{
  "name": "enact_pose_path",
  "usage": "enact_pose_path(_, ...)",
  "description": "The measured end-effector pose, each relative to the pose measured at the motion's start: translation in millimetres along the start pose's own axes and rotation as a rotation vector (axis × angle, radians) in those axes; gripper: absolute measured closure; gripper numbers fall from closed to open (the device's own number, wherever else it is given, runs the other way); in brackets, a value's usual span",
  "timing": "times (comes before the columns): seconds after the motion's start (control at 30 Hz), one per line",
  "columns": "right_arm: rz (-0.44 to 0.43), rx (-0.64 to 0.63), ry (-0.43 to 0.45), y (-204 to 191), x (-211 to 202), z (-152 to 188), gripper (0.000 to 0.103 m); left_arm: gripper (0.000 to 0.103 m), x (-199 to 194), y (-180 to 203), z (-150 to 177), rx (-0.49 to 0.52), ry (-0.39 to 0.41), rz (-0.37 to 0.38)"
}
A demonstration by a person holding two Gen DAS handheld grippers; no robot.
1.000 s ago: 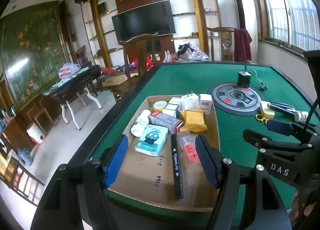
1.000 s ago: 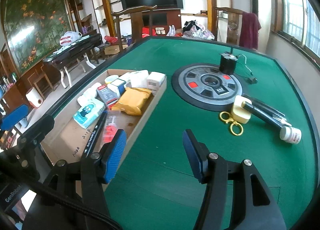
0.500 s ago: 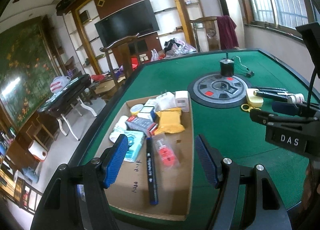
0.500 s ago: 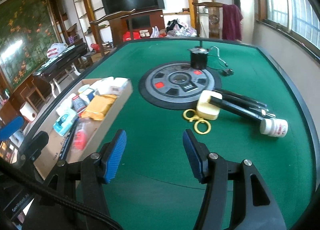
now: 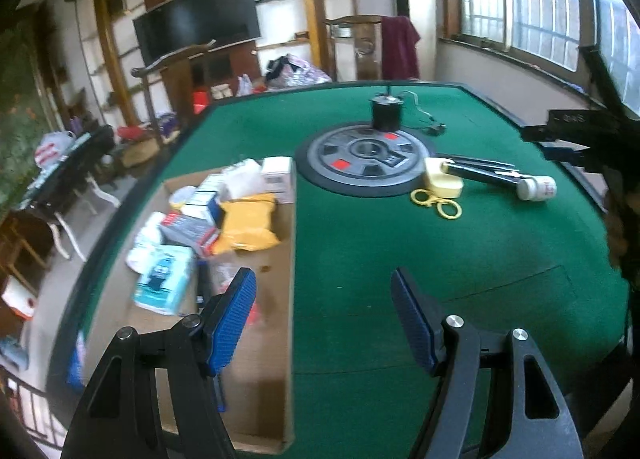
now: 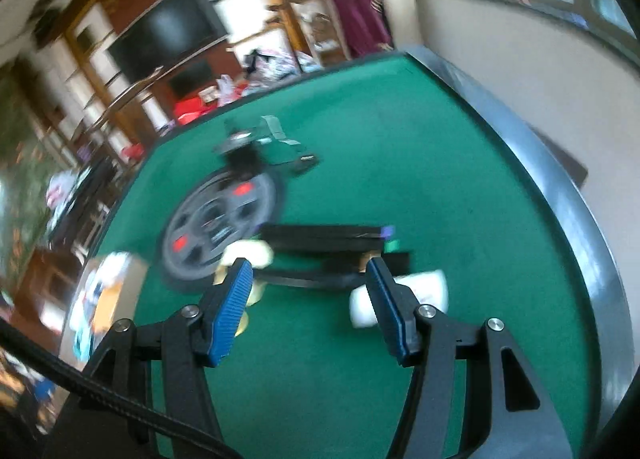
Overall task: Organize objects
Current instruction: 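Move both open tools back toward the remaining markers and white bottle, then grasp another black marker with the left tool while the right tool grasps the white bottle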
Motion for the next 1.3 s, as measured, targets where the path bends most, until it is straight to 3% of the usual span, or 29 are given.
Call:
enact_pose_path(0.13, -0.114, 0.084, -0.053, 9.0, 26.9, -11.5, 0.046, 0.039, -0.4, 4.7, 0.5, -0.009, -0.008, 0.039)
enact_pose_path(0.27, -0.272, 0.071, -0.166, -14.7, 53.9, 0.5, 0.046, 0.039, 1.2, 2.0, 0.1, -0.029, -0.005, 0.074)
enact_pose_path(0.43, -0.150, -0.081, -0.234, -29.0, 75.5, 16.7, 0.045, 0.039, 9.0, 3.6, 3.8, -0.080, -0.053, 0.138)
enact_pose_path(0.6, -0.274, -0.142, -0.365, -58.6, 79.2, 55.7, 0.045, 0.039, 15.7, 6.3, 6.7, -0.107, -0.080, 0.165)
enact_pose_path(0.7, -0.300, -0.157, -0.394, -63.9, 75.7, 74.0, 0.046, 0.039, 18.6, 10.3, 7.4, -0.112, -0.097, 0.190)
enact_pose_path(0.77, -0.300, -0.132, -0.358, -60.0, 68.9, 72.7, 0.046, 0.039, 20.5, 13.0, 5.5, -0.121, -0.109, 0.211)
enact_pose_path(0.9, -0.298, -0.035, -0.170, -37.8, 35.2, 44.6, 0.045, 0.039, 28.8, 24.6, -13.5, -0.132, -0.112, 0.249)
enact_pose_path(1.0, -0.212, 0.024, -0.002, -5.8, 6.3, 20.9, 0.045, 0.039, 38.5, 42.9, -32.0, -0.121, -0.116, 0.261)
enact_pose_path(1.07, -0.141, 0.052, 0.065, 15.1, -6.0, 12.2, 0.043, 0.039, 38.7, 66.8, -39.8, -0.096, -0.120, 0.312)
enact_pose_path(1.13, -0.076, 0.096, 0.100, 37.3, -13.7, 7.6, 0.042, 0.039, 36.0, 102.1, -46.1, -0.010, -0.085, 0.353)
enact_pose_path(1.3, -0.073, 0.195, 0.095, 61.8, -16.7, 5.9, 0.042, 0.040, 49.6, 176.2, -38.6, 0.214, -0.060, 0.354)
Point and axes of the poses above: each gripper's, at about its wrist camera, not at the fingertips, and x roughly the way its jaws point, y to its right, z to its underside, the point moved 10 cm from there along x, roughly the way its jaws point, and after that the axes turned 8 degrees about -z, right-handed, at the moved point
